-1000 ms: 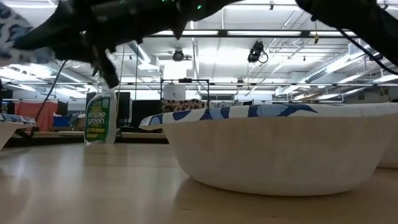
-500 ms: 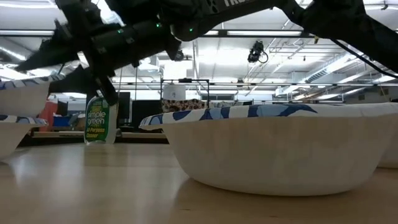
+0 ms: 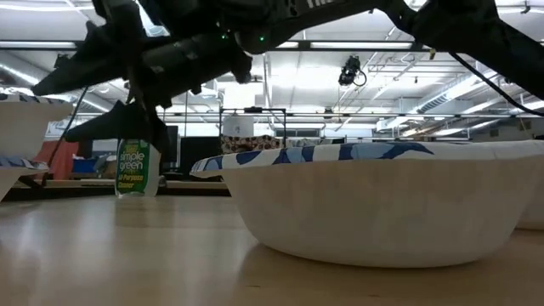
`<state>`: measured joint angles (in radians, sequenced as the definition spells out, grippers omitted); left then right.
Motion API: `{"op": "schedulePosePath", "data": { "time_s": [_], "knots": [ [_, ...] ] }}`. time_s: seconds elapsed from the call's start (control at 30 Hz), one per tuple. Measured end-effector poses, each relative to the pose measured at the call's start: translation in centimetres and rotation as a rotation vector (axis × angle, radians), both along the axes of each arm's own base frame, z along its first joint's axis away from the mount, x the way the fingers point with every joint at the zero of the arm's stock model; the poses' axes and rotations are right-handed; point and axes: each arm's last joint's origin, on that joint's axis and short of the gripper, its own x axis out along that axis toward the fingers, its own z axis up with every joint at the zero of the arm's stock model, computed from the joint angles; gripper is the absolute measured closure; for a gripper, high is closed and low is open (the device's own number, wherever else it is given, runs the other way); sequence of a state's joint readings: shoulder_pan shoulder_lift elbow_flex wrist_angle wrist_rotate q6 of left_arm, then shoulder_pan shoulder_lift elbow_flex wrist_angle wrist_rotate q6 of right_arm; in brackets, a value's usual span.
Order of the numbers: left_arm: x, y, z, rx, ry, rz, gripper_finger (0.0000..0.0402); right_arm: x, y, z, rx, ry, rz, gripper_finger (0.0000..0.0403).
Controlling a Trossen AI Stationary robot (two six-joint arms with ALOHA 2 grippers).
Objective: Nest bowls inside each other
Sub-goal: Stack the blue patterned bowl on top of the blue patterned bowl
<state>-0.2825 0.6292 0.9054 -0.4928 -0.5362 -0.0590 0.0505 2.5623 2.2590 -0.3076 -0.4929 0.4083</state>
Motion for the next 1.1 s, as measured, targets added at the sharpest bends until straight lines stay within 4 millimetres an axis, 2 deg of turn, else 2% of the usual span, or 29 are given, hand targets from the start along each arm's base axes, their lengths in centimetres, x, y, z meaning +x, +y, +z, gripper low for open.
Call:
{"op": "schedulePosePath", "data": {
  "time_s": [0.07, 0.2, 0.33, 0.43, 0.57, 0.67, 0.8, 0.97, 1.03, 1.1],
  "knots": [
    [0.0, 0.0, 0.0, -0.001, -0.003, 0.0, 0.0221, 0.0, -0.1, 0.2, -0.022, 0.001, -0.028, 0.0136],
    [0.0, 0.0, 0.0, 0.0, 0.004, -0.001, 0.0221, -0.9, -1.4, 2.3, -0.126, 0.033, -0.118, 0.0148],
    [-0.2, -0.3, -0.7, 0.004, 0.072, -0.066, 0.0221, -2.1, -2.7, 2.8, -0.21, 0.106, -0.088, 0.0155],
    [0.5, -1.3, -2.0, -0.049, 0.144, -0.198, 0.0221, -3.8, -2.3, 3.8, -0.289, 0.212, -0.044, 0.0156],
    [1.8, -3.2, -5.0, -0.14, 0.291, -0.286, 0.0221, -6.2, -1.5, 5.2, -0.457, 0.352, -0.018, 0.0156],
    [2.8, -5.1, -6.7, -0.179, 0.373, -0.33, 0.0221, -7.0, -0.5, 5.1, -0.57, 0.386, -0.019, 0.0156],
    [3.9, -7.5, -8.8, -0.167, 0.519, -0.382, 0.0221, -7.4, 0.6, 4.1, -0.633, 0.394, -0.003, 0.0156],
    [4.8, -8.7, -10.2, -0.169, 0.625, -0.346, 0.0221, -8.3, -0.3, 1.2, -0.672, 0.51, -0.029, 0.0156],
    [4.9, -8.9, -10.9, -0.156, 0.677, -0.324, 0.0221, -8.8, -0.8, 1.6, -0.66, 0.508, -0.056, 0.0156],
    [5.0, -8.9, -11.1, -0.151, 0.687, -0.303, 0.0221, -9.8, -1.2, 3.1, -0.659, 0.502, -0.07, 0.0156]
  ]
}}
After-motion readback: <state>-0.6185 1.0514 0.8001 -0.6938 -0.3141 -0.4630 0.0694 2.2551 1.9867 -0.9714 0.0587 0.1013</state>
